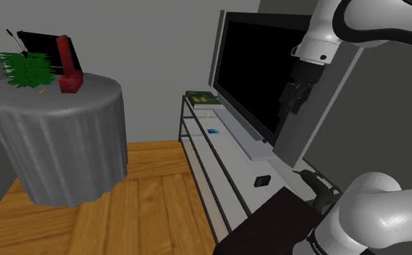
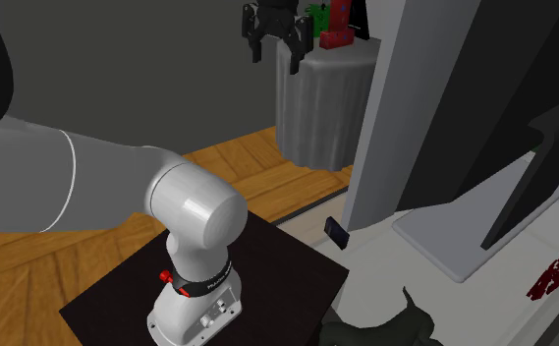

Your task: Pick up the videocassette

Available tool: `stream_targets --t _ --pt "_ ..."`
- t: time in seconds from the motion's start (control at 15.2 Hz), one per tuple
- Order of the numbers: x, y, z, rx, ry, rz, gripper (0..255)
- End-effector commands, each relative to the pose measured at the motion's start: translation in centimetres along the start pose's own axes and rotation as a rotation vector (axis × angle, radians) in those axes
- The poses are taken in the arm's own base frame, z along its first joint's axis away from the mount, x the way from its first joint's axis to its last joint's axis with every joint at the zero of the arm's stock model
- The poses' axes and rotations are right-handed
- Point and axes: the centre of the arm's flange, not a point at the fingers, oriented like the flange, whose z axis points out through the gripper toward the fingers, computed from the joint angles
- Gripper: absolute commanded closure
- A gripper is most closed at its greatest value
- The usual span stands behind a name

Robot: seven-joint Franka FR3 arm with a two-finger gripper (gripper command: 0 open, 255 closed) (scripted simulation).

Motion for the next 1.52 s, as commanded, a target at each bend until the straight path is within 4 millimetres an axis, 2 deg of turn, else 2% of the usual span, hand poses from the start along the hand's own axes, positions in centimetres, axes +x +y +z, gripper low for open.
stream_targets --t 0.0,0.73,1.45 --pt "0.0 0.0 0.0 0.000 0.000 0.000 0" --pt "0.0 7.7 12.1 -0.009 -0.050 -0.259 0" --pt "1.5 15.4 24.2 -0.017 -0.101 -0.518 0"
